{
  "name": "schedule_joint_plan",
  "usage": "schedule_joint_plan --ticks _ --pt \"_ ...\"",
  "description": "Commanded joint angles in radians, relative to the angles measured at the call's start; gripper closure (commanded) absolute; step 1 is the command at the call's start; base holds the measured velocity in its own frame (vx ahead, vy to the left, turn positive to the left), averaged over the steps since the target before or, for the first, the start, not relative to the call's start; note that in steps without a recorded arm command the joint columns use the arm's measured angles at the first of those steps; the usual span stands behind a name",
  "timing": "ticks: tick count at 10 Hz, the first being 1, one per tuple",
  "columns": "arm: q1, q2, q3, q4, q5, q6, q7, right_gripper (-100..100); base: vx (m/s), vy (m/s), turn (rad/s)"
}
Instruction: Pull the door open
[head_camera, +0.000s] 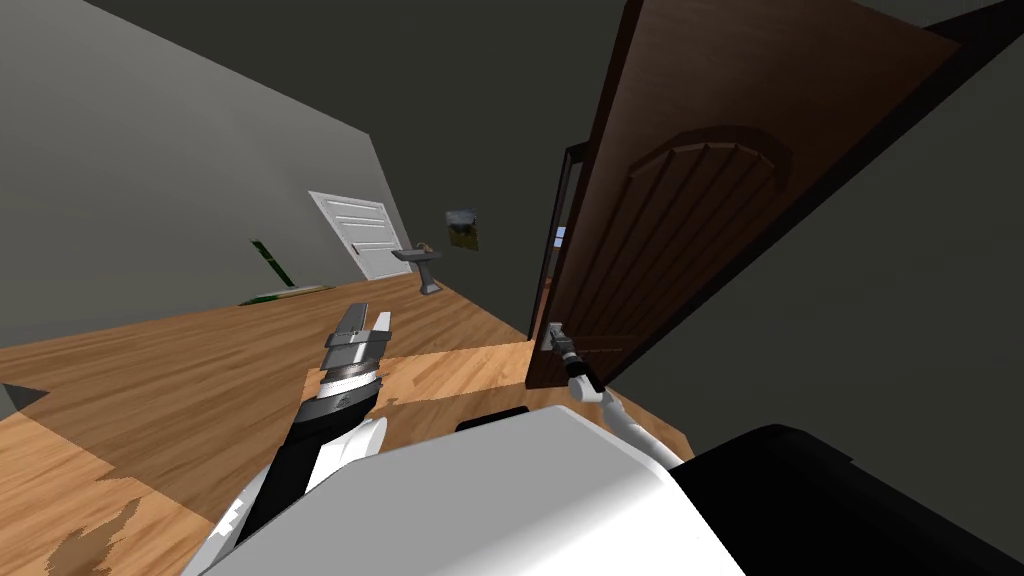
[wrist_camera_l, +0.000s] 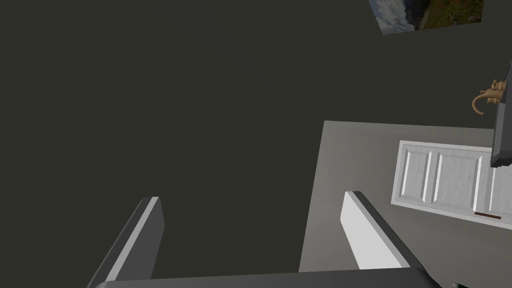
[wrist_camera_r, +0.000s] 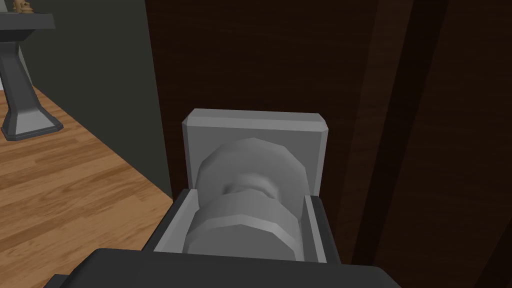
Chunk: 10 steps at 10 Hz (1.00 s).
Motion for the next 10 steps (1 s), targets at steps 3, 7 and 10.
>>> schedule_joint_plan --ticks 3,7,10 --pt "0.014 -0.032 0.029 -0.013 0.009 -0.026 -0.031 100 -0.177 -0.059 0.109" --pt "0.033 -0.072 0.063 -0.028 0.018 -0.056 -0.068 100 -0.187 -0.077 0.124" --pt "0.046 -0.101 0.087 -0.037 0.025 -0.077 -0.095 100 -0.197 -0.058 0.114"
